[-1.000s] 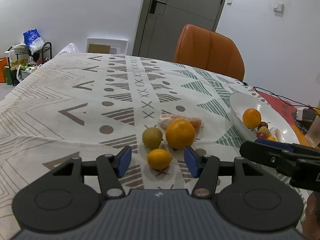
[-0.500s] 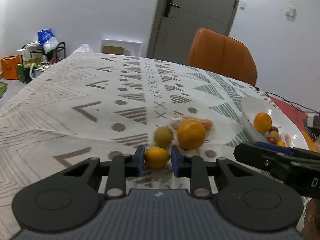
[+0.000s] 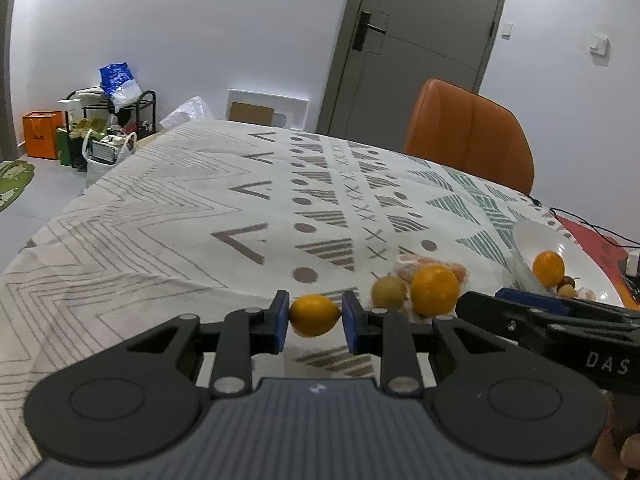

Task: Organize fruits
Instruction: 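Grasp the yellow lemon with the left tool while the right tool grasps the large orange, then carry the lemon into the bowl with the left tool while the right tool carries the orange there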

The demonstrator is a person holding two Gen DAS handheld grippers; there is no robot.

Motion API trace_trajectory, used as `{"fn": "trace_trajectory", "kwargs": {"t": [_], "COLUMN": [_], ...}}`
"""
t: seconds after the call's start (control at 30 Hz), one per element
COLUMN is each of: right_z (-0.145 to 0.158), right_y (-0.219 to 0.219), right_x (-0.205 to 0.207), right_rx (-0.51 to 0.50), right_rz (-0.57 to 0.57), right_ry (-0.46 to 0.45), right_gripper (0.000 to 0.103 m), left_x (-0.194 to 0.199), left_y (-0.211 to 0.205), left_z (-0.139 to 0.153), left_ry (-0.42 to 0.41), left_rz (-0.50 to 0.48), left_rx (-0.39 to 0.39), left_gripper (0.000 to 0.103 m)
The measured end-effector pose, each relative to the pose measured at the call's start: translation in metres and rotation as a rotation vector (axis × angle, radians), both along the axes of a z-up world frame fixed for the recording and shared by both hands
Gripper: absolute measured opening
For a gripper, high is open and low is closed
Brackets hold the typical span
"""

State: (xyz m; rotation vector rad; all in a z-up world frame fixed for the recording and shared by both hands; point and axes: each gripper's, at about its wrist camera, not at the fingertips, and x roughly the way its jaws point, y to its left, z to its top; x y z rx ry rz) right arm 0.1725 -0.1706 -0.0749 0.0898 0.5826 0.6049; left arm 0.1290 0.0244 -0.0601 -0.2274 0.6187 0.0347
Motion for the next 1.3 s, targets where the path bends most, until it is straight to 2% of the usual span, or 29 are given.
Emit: {"fn": "trace_trajectory", "kwargs": {"t": [0.07, 0.3, 0.4, 0.43, 0.47, 0.5, 0.6, 0.93, 1.3], "right_z": [0.000, -0.001, -0.003, -0.005, -0.007, -0.009, -0.010, 0.012, 0.026], "right_y": [0.003, 0.016, 0.025, 0.029, 0.032, 0.034, 0.037, 0.017, -0.026], "right_x": [0.002, 0.010, 0.015, 0.017, 0.019, 0.021, 0.019, 0.002, -0.007], "right_rx": [-0.008, -0.040, -0.087, -0.111, -0.126, -0.134, -0.145, -0.074, -0.027], "right_rz": [-0.003, 0.004, 0.002, -0.001, -0.003, -0.002, -0.004, -0.034, -0.109], "right_ry": [0.000, -0.001, -0.011, -0.013, -0.007, 0.006, 0.002, -0.046, -0.079], "right_gripper": [0.055, 0.055, 0.054, 0.051, 0.041, 0.036, 0.035, 0.034, 0.034], "left_x": [0.000, -0.003, -0.005, -0.005, -0.006, -0.007, -0.008, -0.007, 0.000], "left_y": [0.003, 0.015, 0.021, 0.024, 0.027, 0.029, 0.034, 0.022, -0.020], "left_z": [0.001, 0.002, 0.002, 0.003, 0.004, 0.004, 0.005, 0.016, 0.030], "left_ry": [-0.002, -0.012, -0.016, -0.019, -0.022, -0.025, -0.029, -0.053, -0.086], "left_rz": [0.008, 0.028, 0.039, 0.041, 0.045, 0.049, 0.053, 0.023, -0.066], "left_rx": [0.001, -0.007, -0.016, -0.020, -0.023, -0.027, -0.030, -0.025, -0.004], "left_gripper": [0.027, 0.027, 0.027, 0.027, 0.027, 0.027, 0.027, 0.027, 0.027]}}
